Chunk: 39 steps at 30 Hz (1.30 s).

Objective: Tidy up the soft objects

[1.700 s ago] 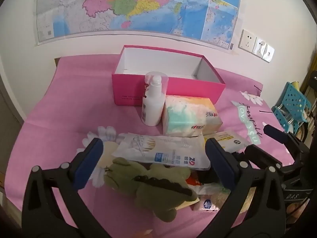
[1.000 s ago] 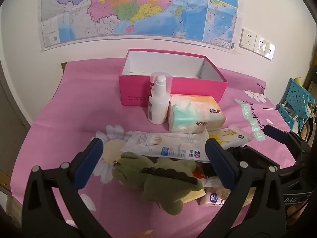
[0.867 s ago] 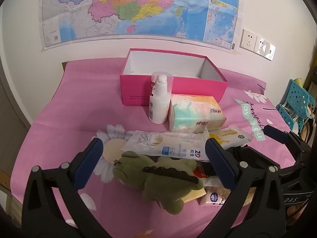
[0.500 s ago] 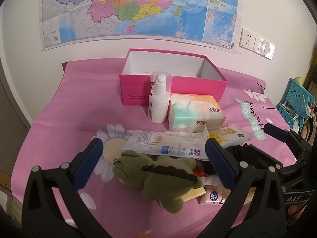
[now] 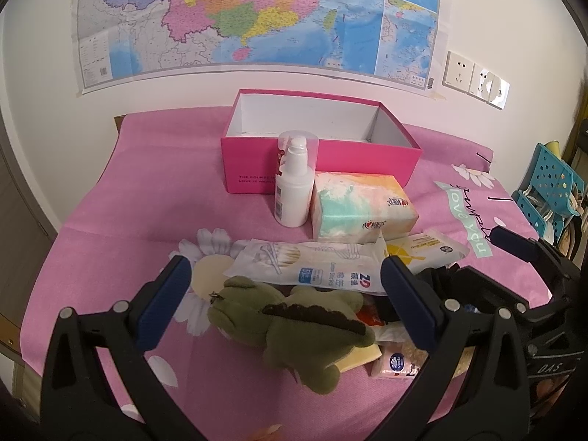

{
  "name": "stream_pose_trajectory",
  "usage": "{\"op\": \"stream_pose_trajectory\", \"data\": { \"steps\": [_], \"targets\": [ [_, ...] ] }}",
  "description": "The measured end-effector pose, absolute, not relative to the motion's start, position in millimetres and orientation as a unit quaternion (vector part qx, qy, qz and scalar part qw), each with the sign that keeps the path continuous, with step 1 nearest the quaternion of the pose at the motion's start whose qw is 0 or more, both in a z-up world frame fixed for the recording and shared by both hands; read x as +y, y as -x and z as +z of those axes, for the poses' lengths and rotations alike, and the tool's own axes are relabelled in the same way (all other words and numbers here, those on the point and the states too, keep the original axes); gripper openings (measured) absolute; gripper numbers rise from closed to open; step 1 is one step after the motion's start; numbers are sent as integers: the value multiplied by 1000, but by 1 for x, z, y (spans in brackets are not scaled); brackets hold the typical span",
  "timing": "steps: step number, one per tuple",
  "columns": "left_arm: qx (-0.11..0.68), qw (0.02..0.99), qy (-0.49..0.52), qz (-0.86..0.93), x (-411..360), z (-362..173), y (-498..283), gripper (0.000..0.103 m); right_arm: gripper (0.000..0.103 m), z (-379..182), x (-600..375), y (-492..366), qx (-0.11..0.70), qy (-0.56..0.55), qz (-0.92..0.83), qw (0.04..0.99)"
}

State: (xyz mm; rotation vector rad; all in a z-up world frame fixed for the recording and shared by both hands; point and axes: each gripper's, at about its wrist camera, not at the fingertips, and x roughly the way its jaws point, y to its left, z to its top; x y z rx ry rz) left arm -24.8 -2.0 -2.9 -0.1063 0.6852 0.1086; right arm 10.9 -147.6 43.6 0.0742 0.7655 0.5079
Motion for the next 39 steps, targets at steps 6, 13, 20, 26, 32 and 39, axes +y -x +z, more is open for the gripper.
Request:
{"op": "stream_pose_trajectory", "data": {
  "steps": [6,13,20,26,32,39],
  "targets": [
    [336,939,48,53,-5,-3,24,103,103,44,-147,-9,366,-38,246,897],
    [337,939,43,52,-9,-4,23,103,103,45,-147,-9,365,-40,249,896],
    [339,939,37,48,-13,-5,22,103,103,48,-151,-8,360,-46,254,897],
    [340,939,33,37,-18,-6,24,103,103,51,-157,-6,355,-53,261,896],
    [341,940,28,14,-20,-8,27,103,103,56,-172,2,344,-59,274,896],
    [349,937,11,-24,-30,-16,29,103,102,46,-197,24,362,-61,309,877]
  ]
}}
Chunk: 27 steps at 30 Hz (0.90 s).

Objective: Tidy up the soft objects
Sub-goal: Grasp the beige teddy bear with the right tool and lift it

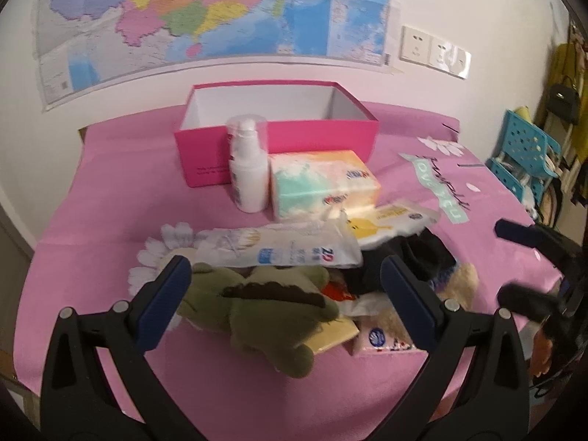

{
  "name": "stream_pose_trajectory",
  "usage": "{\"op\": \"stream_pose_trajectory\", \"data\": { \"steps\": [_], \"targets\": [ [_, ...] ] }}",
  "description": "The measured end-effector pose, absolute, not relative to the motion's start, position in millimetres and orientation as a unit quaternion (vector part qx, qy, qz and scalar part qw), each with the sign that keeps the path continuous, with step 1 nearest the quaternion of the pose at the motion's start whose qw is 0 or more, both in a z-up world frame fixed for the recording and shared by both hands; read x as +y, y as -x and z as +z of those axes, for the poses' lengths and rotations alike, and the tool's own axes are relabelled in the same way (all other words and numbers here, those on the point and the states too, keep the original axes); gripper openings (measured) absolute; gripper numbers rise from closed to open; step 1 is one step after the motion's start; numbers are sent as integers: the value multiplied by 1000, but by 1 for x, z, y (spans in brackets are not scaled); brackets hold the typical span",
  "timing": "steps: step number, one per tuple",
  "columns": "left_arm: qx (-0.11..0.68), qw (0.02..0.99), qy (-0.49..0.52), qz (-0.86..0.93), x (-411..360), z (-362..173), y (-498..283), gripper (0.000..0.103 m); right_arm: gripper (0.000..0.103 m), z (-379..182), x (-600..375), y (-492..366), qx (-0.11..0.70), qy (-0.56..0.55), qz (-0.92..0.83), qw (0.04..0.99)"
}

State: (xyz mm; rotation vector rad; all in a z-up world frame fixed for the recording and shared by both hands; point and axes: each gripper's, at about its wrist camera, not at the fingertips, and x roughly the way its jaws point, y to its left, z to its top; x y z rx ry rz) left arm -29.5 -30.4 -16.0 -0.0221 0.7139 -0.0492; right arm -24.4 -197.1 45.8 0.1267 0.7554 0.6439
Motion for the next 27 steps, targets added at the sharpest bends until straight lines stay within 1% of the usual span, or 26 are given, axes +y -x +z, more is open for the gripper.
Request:
{"op": "stream_pose_trajectory", "data": {
  "steps": [2,3,4,6,7,9,11,13,14,15,16,18,20,26,27],
  "targets": [
    [352,935,5,-32,-33,-18,30,103,100,38,-198,30,372,-54,317,871],
    [353,935,-1,-36,-36,-19,31,103,93,34,-196,32,378,-50,321,867],
    [354,934,-7,-39,-38,-20,31,103,90,29,-193,34,386,-46,327,861],
    [357,933,-12,-46,-40,-22,33,100,80,21,-186,35,398,-41,341,851],
    [358,932,-13,-50,-40,-23,33,100,76,18,-181,37,401,-37,348,847],
    [361,931,-13,-55,-39,-24,35,98,61,13,-171,38,404,-26,362,840],
    [361,930,-13,-62,-38,-25,37,98,54,10,-166,37,404,-24,373,835],
    [362,929,-9,-76,-36,-24,39,95,44,9,-164,36,402,-17,376,835],
    [362,928,-8,-83,-35,-23,39,94,34,10,-165,36,399,-21,381,834],
    [361,928,-6,-94,-35,-22,41,93,28,12,-168,35,401,-29,392,828],
    [358,928,-6,-102,-35,-21,42,93,25,14,-171,34,399,-39,403,823],
    [352,928,-9,-122,-37,-17,45,93,16,21,-174,33,391,-42,411,822],
    [346,926,-7,-147,-40,-14,48,93,14,27,-177,31,385,-51,420,820],
    [346,914,2,-209,-51,-12,48,93,13,44,-183,12,363,-87,430,822],
    [347,913,4,-215,-52,-12,47,92,11,46,-183,9,358,-94,433,822]
  ]
}}
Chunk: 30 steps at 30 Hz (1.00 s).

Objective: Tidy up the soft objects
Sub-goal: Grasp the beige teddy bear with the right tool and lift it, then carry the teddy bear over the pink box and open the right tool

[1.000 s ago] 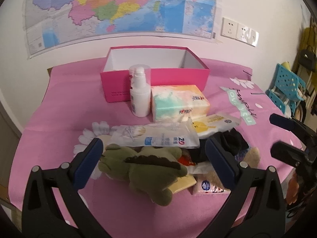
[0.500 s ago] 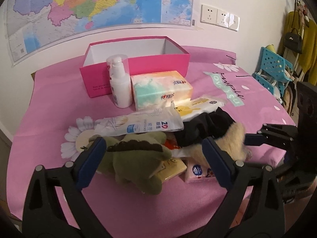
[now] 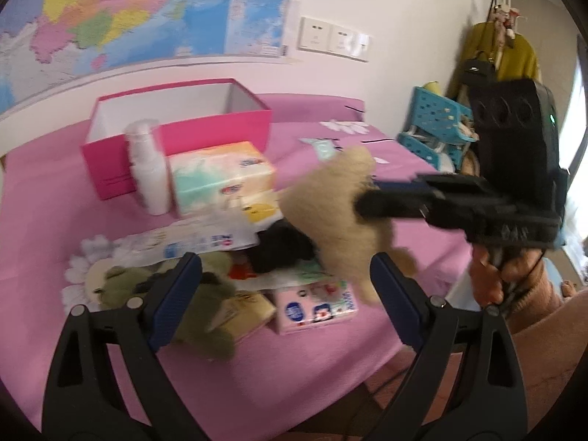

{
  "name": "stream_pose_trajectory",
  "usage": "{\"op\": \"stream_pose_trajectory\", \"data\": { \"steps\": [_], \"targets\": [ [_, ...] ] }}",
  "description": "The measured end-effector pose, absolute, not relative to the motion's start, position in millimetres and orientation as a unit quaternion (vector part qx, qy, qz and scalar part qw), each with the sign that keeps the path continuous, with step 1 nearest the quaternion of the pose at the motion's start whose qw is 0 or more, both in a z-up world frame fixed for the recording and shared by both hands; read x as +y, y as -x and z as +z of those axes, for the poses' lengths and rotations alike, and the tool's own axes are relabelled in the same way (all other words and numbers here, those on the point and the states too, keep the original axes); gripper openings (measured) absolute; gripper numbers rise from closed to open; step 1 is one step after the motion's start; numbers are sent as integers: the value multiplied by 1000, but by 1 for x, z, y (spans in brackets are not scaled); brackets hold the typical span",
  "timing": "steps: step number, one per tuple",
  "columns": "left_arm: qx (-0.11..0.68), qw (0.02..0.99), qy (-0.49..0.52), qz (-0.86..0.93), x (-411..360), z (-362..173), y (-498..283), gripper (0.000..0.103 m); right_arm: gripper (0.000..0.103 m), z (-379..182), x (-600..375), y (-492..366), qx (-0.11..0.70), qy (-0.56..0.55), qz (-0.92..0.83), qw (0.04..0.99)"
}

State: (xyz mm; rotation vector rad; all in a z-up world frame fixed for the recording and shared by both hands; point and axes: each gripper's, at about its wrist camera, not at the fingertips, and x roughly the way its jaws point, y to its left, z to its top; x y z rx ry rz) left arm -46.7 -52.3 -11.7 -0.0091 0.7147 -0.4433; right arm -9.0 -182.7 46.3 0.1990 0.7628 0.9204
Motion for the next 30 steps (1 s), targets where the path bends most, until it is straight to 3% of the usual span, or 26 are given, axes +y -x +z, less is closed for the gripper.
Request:
{"op": "stream_pose_trajectory", "data": {
  "steps": [3,7,9,16,20,22,24,30],
  "targets": [
    [350,904,19,-244,-57,-8,38,80,10,57,-182,-1,342,-100,435,827],
    [361,897,27,-254,-66,-6,14,79,10,67,-176,-18,329,-99,443,828],
    [379,889,30,-254,-69,-13,4,68,10,62,-171,-27,336,-92,438,829],
    [423,869,50,-251,-72,-34,-21,58,13,24,-173,-57,395,-122,417,810],
    [430,865,52,-252,-71,-39,-26,58,39,2,-169,-71,432,-129,407,794],
    [431,864,53,-256,-71,-40,-27,58,38,-4,-167,-74,438,-130,409,790],
    [431,863,52,-258,-73,-39,-30,58,29,-7,-167,-74,439,-133,415,786],
    [408,868,60,-278,-71,-16,-42,58,26,14,-178,-80,407,-143,421,798]
  ]
}}
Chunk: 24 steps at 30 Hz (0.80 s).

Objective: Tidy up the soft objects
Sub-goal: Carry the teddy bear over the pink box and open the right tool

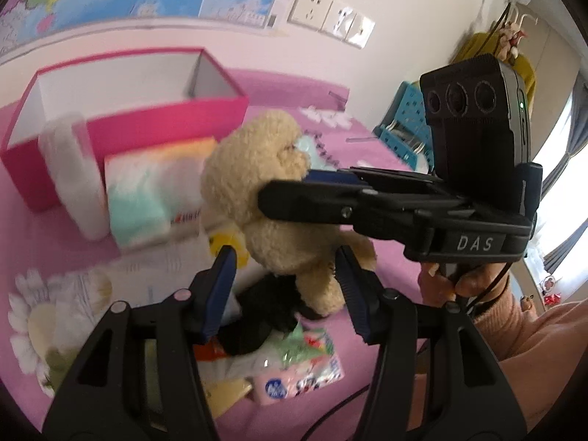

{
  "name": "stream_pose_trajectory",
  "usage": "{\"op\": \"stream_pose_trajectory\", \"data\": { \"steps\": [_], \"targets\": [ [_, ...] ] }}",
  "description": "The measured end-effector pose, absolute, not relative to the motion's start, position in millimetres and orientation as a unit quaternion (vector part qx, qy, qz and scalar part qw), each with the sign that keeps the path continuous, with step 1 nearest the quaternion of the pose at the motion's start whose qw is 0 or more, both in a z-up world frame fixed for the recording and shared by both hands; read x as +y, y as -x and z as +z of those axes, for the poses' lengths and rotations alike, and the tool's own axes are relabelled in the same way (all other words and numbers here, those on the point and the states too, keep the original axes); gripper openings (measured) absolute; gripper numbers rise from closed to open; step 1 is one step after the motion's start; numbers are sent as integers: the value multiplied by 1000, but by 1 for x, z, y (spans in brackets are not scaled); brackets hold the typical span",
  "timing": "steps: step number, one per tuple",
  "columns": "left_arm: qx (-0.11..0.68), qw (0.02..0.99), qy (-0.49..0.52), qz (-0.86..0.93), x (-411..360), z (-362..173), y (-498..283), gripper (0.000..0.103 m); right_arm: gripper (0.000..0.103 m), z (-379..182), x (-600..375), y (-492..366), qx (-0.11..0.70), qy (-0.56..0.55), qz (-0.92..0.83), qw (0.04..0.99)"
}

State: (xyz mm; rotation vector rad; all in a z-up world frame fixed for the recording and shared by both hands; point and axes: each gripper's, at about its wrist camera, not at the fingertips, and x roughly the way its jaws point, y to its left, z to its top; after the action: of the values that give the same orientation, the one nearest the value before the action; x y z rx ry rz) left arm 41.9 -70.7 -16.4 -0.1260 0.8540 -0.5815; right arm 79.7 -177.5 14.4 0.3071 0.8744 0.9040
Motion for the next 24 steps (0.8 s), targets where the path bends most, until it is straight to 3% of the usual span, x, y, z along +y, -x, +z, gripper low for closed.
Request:
{"op": "stream_pose_trajectory", "data": {
  "steps": [11,14,24],
  "targets": [
    [377,892,19,-248,-70,31,-108,56,26,63,-172,-140,351,-111,391,843],
    [389,889,21,-242,-69,32,-133,51,26,64,-167,-163,351,-102,378,850],
    [434,877,16,-208,-73,14,-199,50,26,49,-156,-228,371,-64,321,869]
  ]
}}
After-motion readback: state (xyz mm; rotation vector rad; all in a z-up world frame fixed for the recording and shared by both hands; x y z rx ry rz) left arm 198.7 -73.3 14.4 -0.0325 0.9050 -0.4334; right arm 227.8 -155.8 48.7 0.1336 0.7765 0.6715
